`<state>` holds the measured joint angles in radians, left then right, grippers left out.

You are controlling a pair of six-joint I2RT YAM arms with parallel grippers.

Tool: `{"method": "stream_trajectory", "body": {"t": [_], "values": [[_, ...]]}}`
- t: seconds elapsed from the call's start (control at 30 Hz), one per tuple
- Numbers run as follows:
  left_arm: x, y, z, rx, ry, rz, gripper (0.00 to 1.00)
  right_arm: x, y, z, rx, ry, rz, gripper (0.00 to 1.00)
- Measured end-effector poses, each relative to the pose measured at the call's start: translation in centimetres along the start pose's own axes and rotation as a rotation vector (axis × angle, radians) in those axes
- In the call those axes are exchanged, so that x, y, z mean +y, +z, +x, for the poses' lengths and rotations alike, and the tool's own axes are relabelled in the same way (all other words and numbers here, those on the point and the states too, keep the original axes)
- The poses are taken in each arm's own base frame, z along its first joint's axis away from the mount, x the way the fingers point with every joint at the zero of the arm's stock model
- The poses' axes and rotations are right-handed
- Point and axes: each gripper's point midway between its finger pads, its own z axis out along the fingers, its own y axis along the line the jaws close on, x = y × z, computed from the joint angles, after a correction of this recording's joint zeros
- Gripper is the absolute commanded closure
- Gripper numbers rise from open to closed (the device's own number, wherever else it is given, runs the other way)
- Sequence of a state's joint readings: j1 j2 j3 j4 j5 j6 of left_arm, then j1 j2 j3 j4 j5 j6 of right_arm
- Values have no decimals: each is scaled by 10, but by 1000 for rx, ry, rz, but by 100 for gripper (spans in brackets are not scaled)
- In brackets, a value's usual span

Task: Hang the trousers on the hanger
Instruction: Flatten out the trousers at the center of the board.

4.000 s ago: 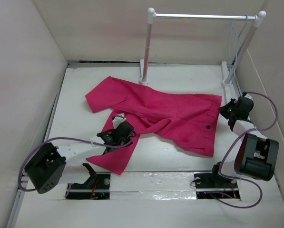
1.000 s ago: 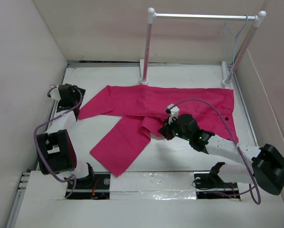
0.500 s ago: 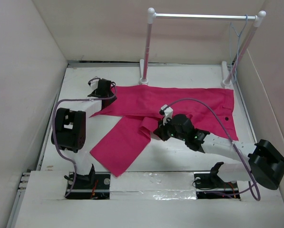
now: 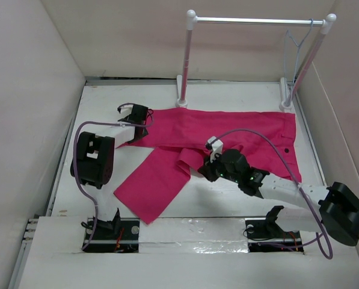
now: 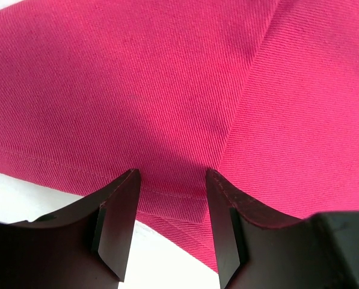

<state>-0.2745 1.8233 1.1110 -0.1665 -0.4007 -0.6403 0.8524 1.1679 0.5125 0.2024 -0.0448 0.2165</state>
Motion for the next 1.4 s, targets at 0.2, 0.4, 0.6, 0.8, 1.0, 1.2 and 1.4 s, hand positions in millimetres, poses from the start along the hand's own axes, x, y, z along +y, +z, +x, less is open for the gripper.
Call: {"method": "stream_trajectory", "body": {"t": [0.2, 0.4, 0.6, 0.8, 1.0, 1.2, 1.4], "values": [[-7, 1, 1, 12, 63, -13, 53, -1, 2, 11, 20, 1, -4, 82], [-11, -1, 4, 5, 132, -46, 57, 0, 3, 13, 15, 1, -15, 81], [-15, -12, 11, -16, 210, -81, 85, -1, 4, 14, 9, -2, -15, 81], [-8, -13, 2, -23, 221, -128, 100, -6, 0, 19, 8, -2, 1, 81], [8, -13, -47, -72, 161, -183, 100, -12, -7, 11, -31, 3, 17, 81], [15, -26, -169, -234, 9, -190, 100, -15, -10, 15, -22, 3, 24, 80], [-4, -18, -130, -137, 146, -96, 95, -19, -8, 20, -6, 6, 36, 80]]}}
